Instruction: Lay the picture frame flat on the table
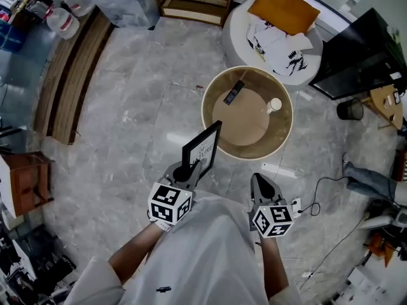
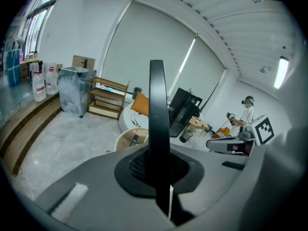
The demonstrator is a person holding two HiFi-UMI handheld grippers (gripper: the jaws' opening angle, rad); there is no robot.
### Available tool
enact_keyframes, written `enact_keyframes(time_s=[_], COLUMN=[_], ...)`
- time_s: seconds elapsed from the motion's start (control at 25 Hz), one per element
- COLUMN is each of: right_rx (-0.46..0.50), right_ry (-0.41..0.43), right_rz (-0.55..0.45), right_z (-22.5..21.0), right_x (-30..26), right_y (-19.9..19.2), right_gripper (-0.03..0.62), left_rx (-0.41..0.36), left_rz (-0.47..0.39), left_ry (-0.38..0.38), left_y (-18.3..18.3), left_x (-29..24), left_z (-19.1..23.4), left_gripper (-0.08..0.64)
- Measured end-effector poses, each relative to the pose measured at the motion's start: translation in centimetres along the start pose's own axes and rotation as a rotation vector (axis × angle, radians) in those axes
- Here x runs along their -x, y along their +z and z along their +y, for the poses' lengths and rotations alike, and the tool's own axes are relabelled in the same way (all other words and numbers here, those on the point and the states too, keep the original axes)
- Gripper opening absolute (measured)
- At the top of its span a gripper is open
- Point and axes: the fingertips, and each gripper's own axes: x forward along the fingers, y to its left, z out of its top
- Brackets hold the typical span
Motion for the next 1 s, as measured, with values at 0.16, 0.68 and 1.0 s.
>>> enact_keyframes(time_s=[0.16,0.68,1.0], right_rx=[0.030,0.065,0.083], right_ry=[0.014,0.060,0.100], right_rz=[0.000,0.009,0.043], right_z=[0.9,-3.7,-7.7], right_x=[-1.9,-3.7,-6.2], right_y=[2.0,3.5,2.4], right_gripper=[0.005,0.005,0.005], left_rx=[0.033,0.046,0.088], left_rz=[-0.017,0.031,0.061], left_ry=[0.025,0.035,0.041], left_y=[1.0,1.9,0.0], left_x=[-0.4,-6.0,-10.9], left_z=[2.5,0.7,0.2], left_gripper=[0.011,0.011,0.011])
